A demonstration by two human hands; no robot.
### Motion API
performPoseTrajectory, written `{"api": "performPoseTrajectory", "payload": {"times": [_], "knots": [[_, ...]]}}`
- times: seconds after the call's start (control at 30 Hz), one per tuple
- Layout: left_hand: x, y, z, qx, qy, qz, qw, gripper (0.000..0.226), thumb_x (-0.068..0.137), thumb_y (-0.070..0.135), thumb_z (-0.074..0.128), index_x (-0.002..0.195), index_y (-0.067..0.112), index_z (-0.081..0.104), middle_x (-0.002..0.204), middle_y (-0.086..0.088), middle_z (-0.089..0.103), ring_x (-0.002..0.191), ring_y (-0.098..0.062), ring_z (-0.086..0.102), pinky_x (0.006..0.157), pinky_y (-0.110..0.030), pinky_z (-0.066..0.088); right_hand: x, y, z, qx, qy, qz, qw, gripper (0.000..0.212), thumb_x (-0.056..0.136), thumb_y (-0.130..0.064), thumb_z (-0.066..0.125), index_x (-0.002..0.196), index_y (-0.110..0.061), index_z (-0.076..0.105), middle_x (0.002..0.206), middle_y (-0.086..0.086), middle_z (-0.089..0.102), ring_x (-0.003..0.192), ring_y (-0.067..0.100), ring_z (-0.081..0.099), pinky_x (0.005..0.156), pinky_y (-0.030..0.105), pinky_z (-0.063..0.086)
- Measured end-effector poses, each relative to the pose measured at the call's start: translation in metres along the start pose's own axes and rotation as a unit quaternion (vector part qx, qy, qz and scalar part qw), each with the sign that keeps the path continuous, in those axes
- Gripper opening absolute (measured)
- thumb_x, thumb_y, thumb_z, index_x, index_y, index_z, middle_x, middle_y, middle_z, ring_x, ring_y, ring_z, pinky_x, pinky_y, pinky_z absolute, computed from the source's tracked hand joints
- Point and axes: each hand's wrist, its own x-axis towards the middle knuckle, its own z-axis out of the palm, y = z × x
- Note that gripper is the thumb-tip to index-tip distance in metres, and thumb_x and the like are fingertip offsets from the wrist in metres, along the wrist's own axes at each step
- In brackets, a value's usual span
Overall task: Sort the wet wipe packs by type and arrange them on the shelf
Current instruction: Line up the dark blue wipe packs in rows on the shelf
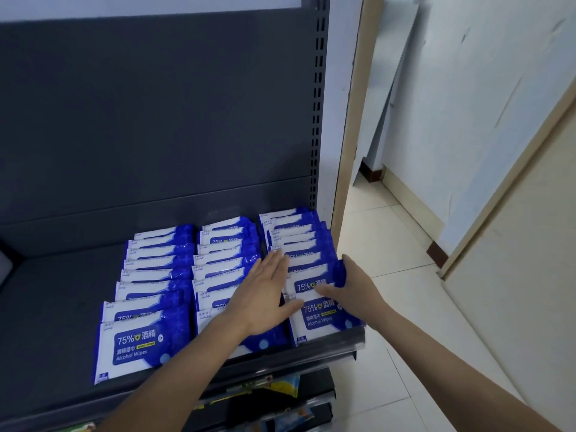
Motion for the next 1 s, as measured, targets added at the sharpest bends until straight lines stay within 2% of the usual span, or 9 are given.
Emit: {"api": "performPoseTrajectory", "payload": {"times": [0.1, 0.17, 0.33, 0.47, 0.6, 0.67, 0.77, 0.9, 1.0], "knots": [[-0.021, -0.012, -0.005, -0.049, 0.063, -0.040, 0.996, 0.079, 0.096, 0.051, 0.040, 0.153, 0.016, -0.002, 0.159, 0.006, -0.012, 0.146, -0.007, -0.011, 0.121, -0.029, 0.003, -0.003, -0.013, 0.011, -0.122, 0.082, -0.113, 0.983, 0.072, 0.080, -0.047, 0.070, 0.138, -0.024, 0.035, 0.144, -0.004, 0.040, 0.126, 0.011, 0.046, 0.099, 0.034, 0.048], [-0.038, -0.024, -0.007, -0.084, 0.089, -0.079, 0.989, 0.074, 0.098, 0.042, 0.045, 0.153, 0.017, 0.003, 0.160, 0.007, -0.010, 0.148, -0.009, 0.000, 0.121, -0.033, 0.017, -0.009, -0.029, 0.026, -0.184, 0.048, -0.166, 0.968, 0.070, 0.085, -0.049, 0.063, 0.144, -0.026, 0.031, 0.154, -0.005, 0.025, 0.141, 0.014, 0.027, 0.110, 0.037, 0.038], [-0.072, -0.044, -0.003, -0.141, 0.154, -0.165, 0.964, 0.079, 0.093, 0.034, 0.058, 0.153, 0.015, 0.011, 0.161, 0.000, 0.001, 0.145, -0.004, 0.003, 0.113, -0.016, 0.014, -0.015, -0.052, 0.069, -0.218, -0.073, -0.213, 0.950, 0.065, 0.092, -0.039, 0.057, 0.147, -0.019, 0.028, 0.155, -0.005, 0.024, 0.141, 0.011, 0.026, 0.110, 0.026, 0.031], [-0.084, -0.052, 0.007, -0.269, 0.182, -0.205, 0.923, 0.070, 0.083, 0.024, 0.072, 0.142, 0.016, 0.035, 0.141, 0.001, 0.044, 0.132, -0.013, 0.041, 0.107, -0.035, 0.043, -0.014, -0.058, 0.084, -0.239, -0.101, -0.234, 0.937, 0.070, 0.092, -0.036, 0.058, 0.149, -0.015, 0.024, 0.155, 0.000, 0.024, 0.142, 0.012, 0.022, 0.112, 0.023, 0.025], [-0.080, -0.040, -0.002, -0.424, 0.180, -0.232, 0.857, 0.064, 0.086, -0.001, 0.065, 0.141, 0.012, 0.035, 0.136, 0.019, 0.044, 0.123, 0.006, 0.045, 0.083, -0.004, 0.047, -0.012, -0.063, 0.086, -0.266, -0.108, -0.230, 0.930, 0.068, 0.092, -0.036, 0.059, 0.147, -0.013, 0.027, 0.153, 0.001, 0.028, 0.140, 0.013, 0.027, 0.111, 0.024, 0.026], [-0.079, -0.037, -0.004, -0.463, 0.172, -0.227, 0.839, 0.065, 0.089, -0.004, 0.059, 0.144, 0.014, 0.029, 0.129, 0.027, 0.039, 0.115, 0.016, 0.041, 0.075, 0.000, 0.044, -0.012, -0.064, 0.086, -0.273, -0.109, -0.232, 0.927, 0.064, 0.092, -0.036, 0.059, 0.145, -0.012, 0.032, 0.151, 0.001, 0.032, 0.136, 0.013, 0.032, 0.109, 0.024, 0.031], [-0.082, -0.042, -0.006, -0.488, 0.169, -0.234, 0.824, 0.059, 0.091, 0.005, 0.062, 0.137, 0.029, 0.035, 0.140, 0.008, 0.048, 0.122, -0.008, 0.053, 0.087, -0.016, 0.052, -0.012, -0.065, 0.085, -0.274, -0.115, -0.235, 0.926, 0.067, 0.091, -0.039, 0.059, 0.146, -0.014, 0.030, 0.152, -0.002, 0.028, 0.137, 0.012, 0.032, 0.107, 0.023, 0.034], [-0.073, -0.053, -0.006, -0.497, 0.158, -0.252, 0.815, 0.058, 0.086, 0.015, 0.069, 0.132, 0.030, 0.039, 0.128, 0.005, 0.057, 0.111, -0.011, 0.060, 0.088, -0.034, 0.056, -0.008, -0.068, 0.087, -0.275, -0.117, -0.234, 0.925, 0.078, 0.090, -0.051, 0.055, 0.150, -0.015, 0.022, 0.157, -0.002, 0.018, 0.140, 0.012, 0.026, 0.107, 0.024, 0.035], [-0.063, -0.055, -0.009, -0.491, 0.130, -0.267, 0.819, 0.060, 0.083, 0.021, 0.070, 0.133, 0.027, 0.038, 0.127, 0.000, 0.056, 0.108, -0.015, 0.062, 0.087, -0.042, 0.056, -0.005, -0.072, 0.091, -0.298, -0.102, -0.239, 0.919, 0.070, 0.091, -0.054, 0.050, 0.144, -0.013, 0.033, 0.146, 0.000, 0.038, 0.130, 0.014, 0.041, 0.102, 0.026, 0.041]]}}
